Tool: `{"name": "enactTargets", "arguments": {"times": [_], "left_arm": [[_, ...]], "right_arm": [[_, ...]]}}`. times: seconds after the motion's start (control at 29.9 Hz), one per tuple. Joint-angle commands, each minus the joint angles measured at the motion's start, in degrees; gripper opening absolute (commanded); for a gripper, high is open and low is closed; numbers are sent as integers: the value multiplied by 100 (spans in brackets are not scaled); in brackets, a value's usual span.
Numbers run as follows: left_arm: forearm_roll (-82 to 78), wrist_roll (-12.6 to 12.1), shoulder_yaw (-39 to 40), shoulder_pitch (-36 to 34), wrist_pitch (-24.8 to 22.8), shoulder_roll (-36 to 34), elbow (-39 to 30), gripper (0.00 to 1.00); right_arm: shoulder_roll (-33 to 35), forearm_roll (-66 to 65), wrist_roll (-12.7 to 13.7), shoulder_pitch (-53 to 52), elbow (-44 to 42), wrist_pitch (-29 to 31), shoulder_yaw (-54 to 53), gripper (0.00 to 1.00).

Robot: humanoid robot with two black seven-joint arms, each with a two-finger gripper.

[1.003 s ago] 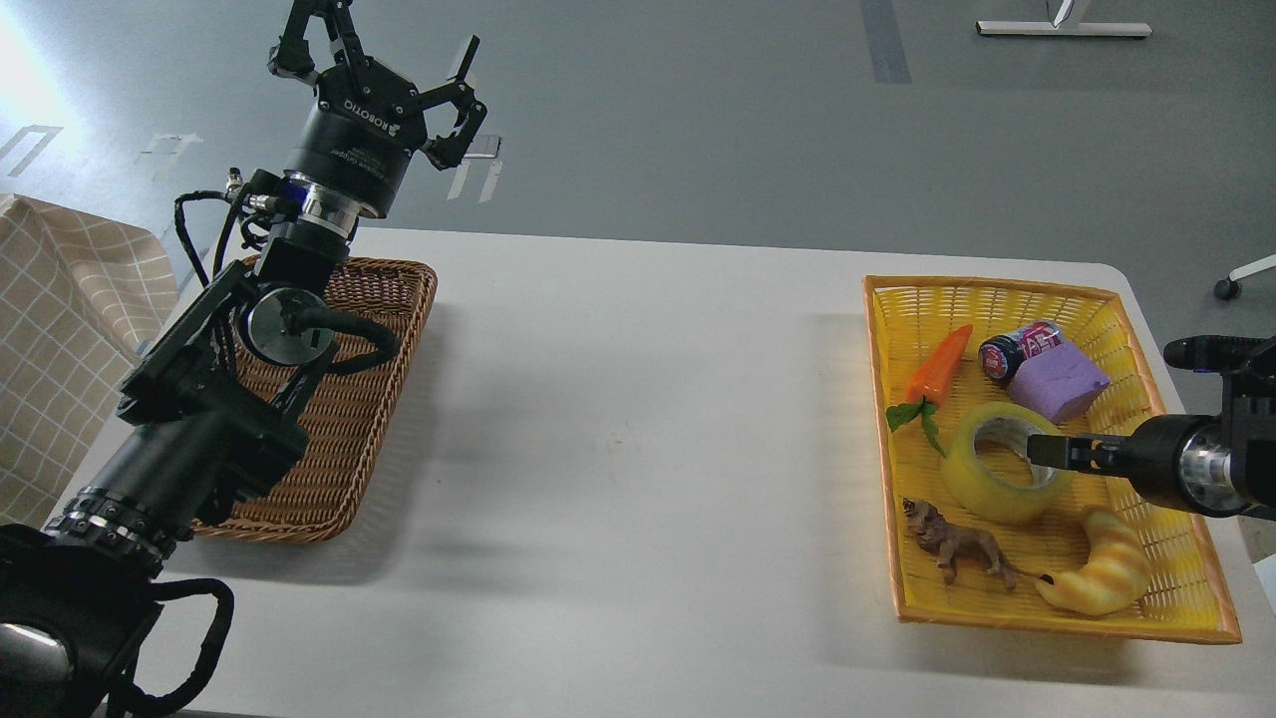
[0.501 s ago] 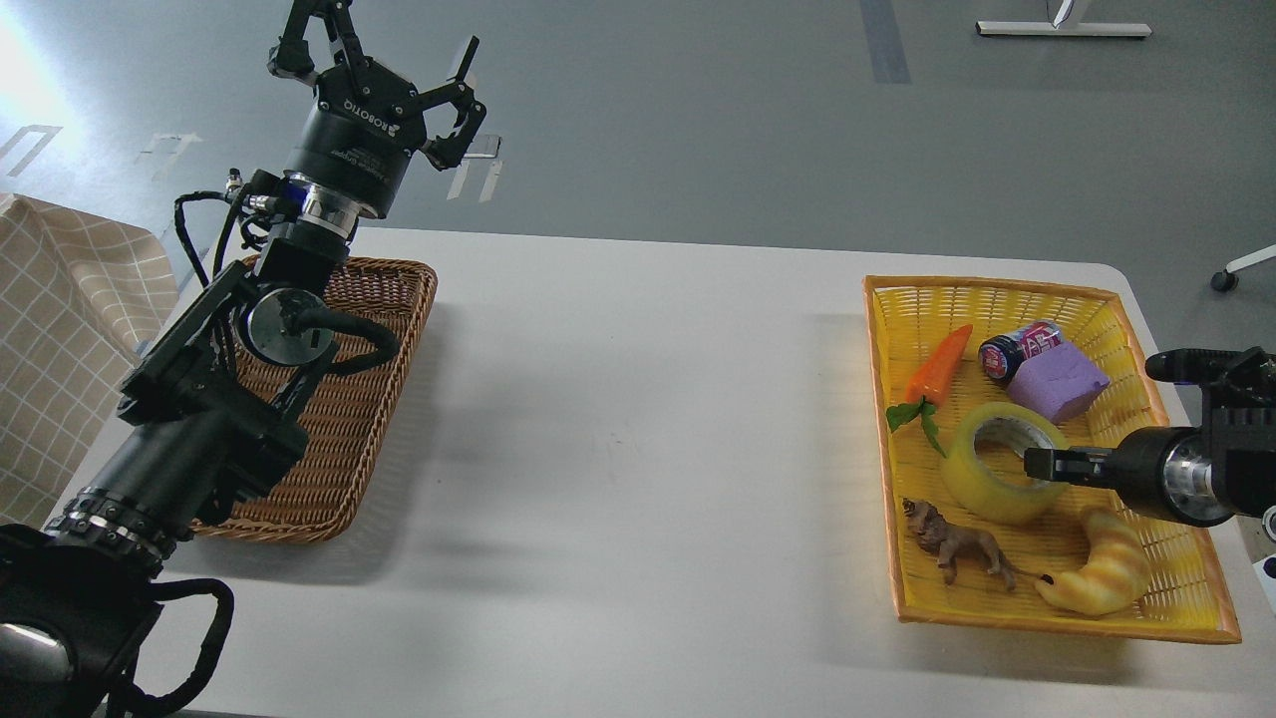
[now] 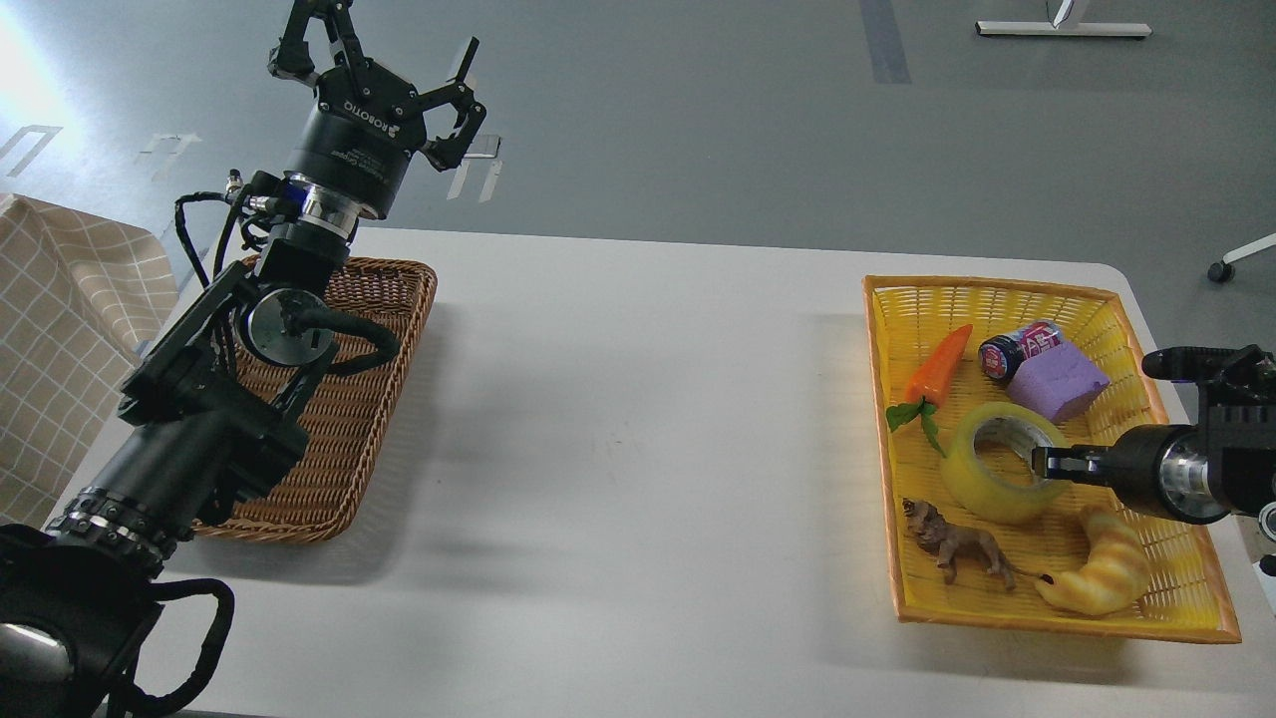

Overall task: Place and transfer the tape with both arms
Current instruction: 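Grasp the yellow tape roll through its hole with the right gripper, then lift the tape roll and carry it to the table center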

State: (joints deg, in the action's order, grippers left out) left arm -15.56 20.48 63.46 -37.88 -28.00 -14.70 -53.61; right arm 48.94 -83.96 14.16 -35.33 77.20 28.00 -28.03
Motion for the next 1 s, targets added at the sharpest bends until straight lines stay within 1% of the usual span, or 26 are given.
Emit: {"name": "enactTargets", "arguments": {"times": [0.0,0.03,0.13,0.2,0.37,0.43,0.57,0.7,0.8,0.97], "left_arm": [[0,0,0,0,0,2,0,98],[0,0,0,0,0,-7,0,98],[0,0,0,0,0,2,0,98],[0,0,0,0,0,2,0,98],[-9,0,-9,0,0,2,9,98],[-9,0,0,-9,0,2,9,98],[0,0,0,0,0,2,9,98],[-9,0,0,-9,0,46,9,98],[-9,0,0,-9,0,63,0,98],[-9,0,-9,-79,0,81,0,98]], "right_arm": [[-42,2,-1,0,-39,0,0,25],[-51,11,-1,0,-39,0,0,20],[-60,38,-1,-17,-39,0,-9,17],[-60,55,-1,-26,-21,0,-9,13],[-51,73,-1,-97,49,0,-35,11],[10,82,-10,-236,128,0,-35,8],[265,90,-19,-422,392,0,-71,9],[765,134,-80,-781,900,0,-79,9],[863,240,-89,-992,989,0,-88,8],[784,310,-89,-1475,1042,0,-97,8]]}}
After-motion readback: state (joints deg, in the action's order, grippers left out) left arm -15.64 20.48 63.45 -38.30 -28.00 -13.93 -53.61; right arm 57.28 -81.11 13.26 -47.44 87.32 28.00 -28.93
